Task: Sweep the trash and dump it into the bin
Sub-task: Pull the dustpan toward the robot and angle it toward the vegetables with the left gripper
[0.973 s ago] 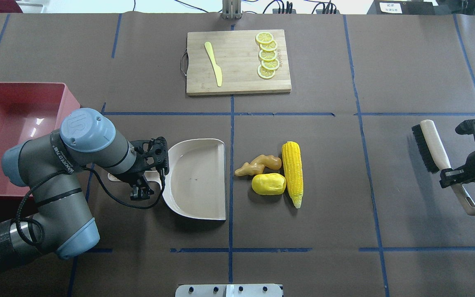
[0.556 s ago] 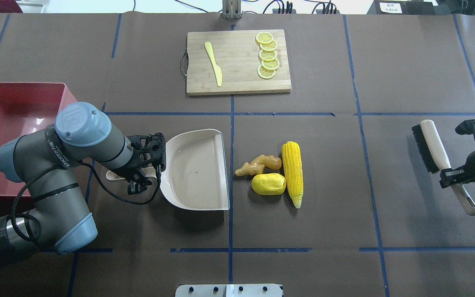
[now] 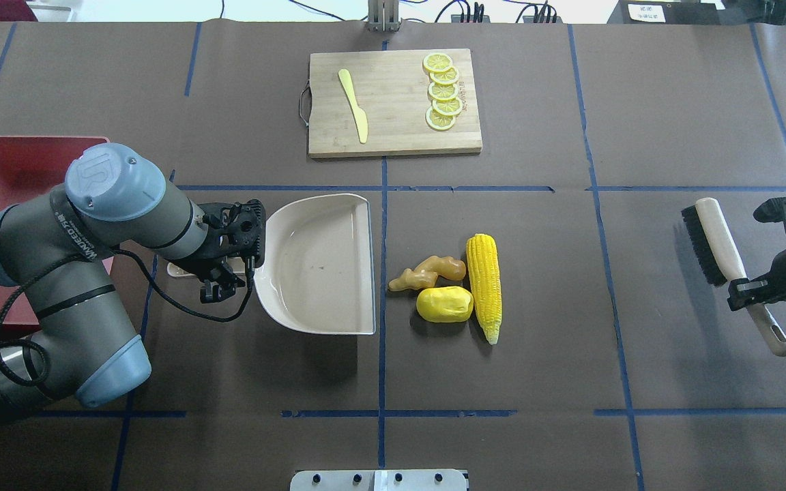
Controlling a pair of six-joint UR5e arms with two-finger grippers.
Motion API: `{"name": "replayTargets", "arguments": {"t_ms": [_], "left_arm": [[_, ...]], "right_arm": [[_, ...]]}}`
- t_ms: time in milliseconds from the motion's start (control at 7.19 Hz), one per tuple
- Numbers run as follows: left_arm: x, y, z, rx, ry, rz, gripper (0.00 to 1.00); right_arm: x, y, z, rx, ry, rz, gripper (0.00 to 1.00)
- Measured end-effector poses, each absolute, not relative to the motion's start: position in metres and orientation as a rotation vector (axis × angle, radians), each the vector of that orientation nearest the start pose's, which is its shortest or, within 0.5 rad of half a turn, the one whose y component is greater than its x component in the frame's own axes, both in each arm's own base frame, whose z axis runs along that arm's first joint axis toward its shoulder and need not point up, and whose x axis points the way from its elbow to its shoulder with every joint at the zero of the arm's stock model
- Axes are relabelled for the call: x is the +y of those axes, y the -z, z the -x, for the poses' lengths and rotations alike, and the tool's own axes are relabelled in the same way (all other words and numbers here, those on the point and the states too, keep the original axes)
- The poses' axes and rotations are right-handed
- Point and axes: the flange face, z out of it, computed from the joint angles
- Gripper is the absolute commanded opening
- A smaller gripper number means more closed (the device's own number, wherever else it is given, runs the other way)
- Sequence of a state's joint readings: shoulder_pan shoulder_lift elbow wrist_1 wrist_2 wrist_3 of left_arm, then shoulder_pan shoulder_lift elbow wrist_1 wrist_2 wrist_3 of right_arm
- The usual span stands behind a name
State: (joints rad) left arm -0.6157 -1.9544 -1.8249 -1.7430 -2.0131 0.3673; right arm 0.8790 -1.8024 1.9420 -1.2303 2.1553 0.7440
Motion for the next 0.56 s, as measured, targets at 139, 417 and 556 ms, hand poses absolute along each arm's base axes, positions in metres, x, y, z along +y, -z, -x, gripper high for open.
{"name": "replayTargets", "arguments": {"t_ms": [139,417,556], "left_arm": [[-0.430,-0.311,-0.440,0.634,-1.443,-0.704,0.00],[-0.436,-0.303,-0.441,0.553,-1.504,-0.640,0.00],[-0.436,-0.297,-0.443,0.536,-1.514,-0.596,0.00]], "right_arm": [[-0.372,-0.549,0.206,-0.738,0.091,0.026,0.00],[-0.372,-0.549,0.206,-0.738,0.091,0.026,0.00],[-0.372,-0.550,0.206,-0.737,0.090,0.027,0.00]]}}
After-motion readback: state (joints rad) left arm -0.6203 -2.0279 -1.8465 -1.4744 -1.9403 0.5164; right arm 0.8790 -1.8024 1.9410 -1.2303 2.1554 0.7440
